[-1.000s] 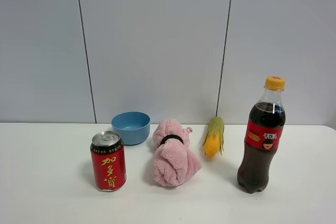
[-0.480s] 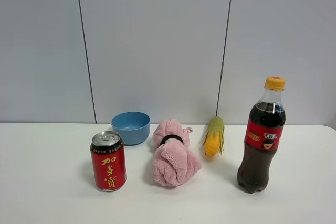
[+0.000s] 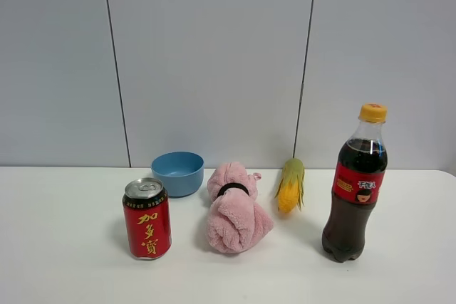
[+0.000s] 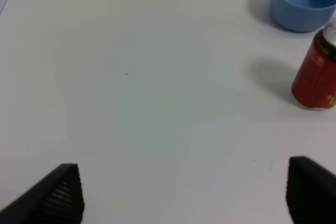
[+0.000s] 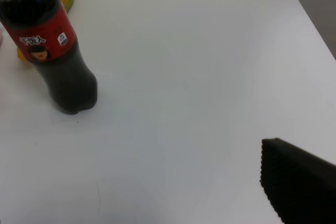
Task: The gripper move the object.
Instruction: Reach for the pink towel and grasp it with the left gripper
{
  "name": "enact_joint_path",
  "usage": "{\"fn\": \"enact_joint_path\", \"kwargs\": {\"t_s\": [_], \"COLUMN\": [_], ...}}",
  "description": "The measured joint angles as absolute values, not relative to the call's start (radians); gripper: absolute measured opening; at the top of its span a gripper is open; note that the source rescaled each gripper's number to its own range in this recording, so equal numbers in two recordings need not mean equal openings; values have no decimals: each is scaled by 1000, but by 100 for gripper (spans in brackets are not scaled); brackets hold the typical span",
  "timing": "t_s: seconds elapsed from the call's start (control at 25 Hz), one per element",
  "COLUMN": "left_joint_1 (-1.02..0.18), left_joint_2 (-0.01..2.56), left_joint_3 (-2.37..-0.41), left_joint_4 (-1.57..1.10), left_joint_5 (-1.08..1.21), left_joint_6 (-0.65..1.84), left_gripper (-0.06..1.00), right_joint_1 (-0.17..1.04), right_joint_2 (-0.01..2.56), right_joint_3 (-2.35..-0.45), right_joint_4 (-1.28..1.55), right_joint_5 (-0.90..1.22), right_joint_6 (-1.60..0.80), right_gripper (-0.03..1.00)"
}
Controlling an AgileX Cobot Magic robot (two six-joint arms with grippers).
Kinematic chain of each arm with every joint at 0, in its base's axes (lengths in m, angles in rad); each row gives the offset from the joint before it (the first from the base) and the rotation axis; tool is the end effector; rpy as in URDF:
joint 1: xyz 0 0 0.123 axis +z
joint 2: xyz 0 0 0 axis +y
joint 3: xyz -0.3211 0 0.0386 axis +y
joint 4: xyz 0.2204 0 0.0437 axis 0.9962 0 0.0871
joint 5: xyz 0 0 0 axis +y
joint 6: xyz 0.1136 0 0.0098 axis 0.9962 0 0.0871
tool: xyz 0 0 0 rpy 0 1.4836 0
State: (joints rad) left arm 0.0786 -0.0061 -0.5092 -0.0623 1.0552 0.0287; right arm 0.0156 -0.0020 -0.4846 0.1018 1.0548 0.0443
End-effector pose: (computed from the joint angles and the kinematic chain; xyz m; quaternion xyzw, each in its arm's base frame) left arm -0.0481 -0.0100 0.2564 -0.0198 0.8471 -0.0026 0.5310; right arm -0.0462 0.0094 0.2502 0.0108 0.8540 0.0663 0.5159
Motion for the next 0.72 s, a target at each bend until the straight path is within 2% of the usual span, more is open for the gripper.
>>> {"fn": "enact_joint_path", "kwargs": {"t_s": [0.72], "left_joint_1": [79], "left_joint_2": [-6], "left_joint_3": [-509], "left_joint_4": [-62], "left_joint_5": [1055], "left_joint_6": [29], "left_gripper": [71], "right_joint_1": [16], "right_joint_2": [-2], "right_joint_3": [-485], "right_joint_4": [102], "right_joint_5": [1055], "right_joint_6": [44], "right_gripper": [100]}}
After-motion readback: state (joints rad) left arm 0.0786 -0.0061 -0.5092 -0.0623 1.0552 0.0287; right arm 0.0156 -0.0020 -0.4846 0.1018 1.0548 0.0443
